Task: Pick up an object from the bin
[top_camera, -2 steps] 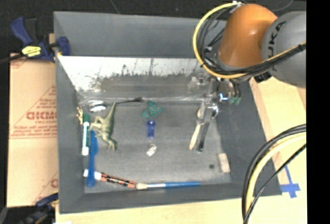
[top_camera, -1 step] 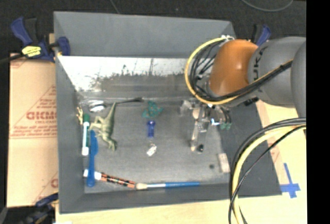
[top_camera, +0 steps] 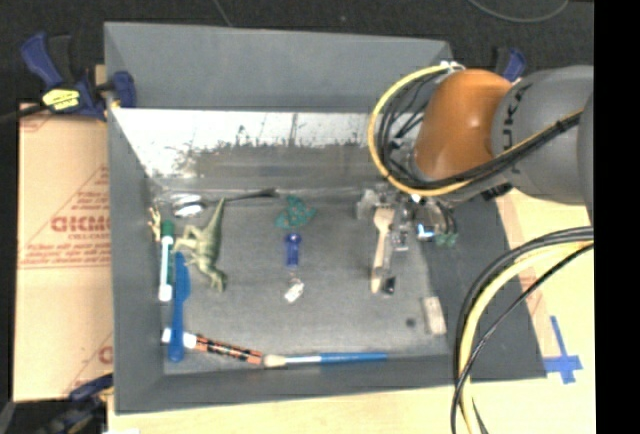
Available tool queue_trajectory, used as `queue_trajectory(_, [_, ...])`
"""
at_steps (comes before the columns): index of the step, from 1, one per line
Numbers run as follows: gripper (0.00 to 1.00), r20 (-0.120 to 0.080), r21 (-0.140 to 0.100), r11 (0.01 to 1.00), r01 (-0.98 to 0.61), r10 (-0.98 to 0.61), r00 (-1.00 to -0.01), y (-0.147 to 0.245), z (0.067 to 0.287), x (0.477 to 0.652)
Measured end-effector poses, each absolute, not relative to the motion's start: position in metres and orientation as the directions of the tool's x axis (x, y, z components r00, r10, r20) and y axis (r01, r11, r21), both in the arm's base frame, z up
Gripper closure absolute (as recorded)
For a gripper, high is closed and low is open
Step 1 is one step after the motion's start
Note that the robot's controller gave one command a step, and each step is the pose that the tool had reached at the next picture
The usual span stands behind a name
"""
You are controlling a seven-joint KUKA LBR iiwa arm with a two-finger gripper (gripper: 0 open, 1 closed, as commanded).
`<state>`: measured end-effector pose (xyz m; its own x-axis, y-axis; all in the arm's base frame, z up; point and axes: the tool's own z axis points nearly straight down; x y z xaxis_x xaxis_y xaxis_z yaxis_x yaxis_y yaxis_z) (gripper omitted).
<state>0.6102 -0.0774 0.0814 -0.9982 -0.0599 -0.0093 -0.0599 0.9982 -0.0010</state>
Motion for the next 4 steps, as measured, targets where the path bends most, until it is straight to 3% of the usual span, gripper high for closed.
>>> queue_trajectory(1, [0.00,-0.010,-0.004,0.995,-0.097,-0.097,-0.995,-0.086,0.104,0.601])
queue_trajectory(2, [0.00,-0.014,-0.011,0.843,-0.537,-0.538,-0.843,-0.075,0.081,0.648])
queue_trajectory(3, [0.00,-0.016,-0.008,0.867,-0.498,-0.498,-0.867,-0.089,0.080,0.631])
queue_trajectory(4, [0.00,-0.021,-0.011,0.923,-0.384,-0.384,-0.923,-0.088,0.081,0.641])
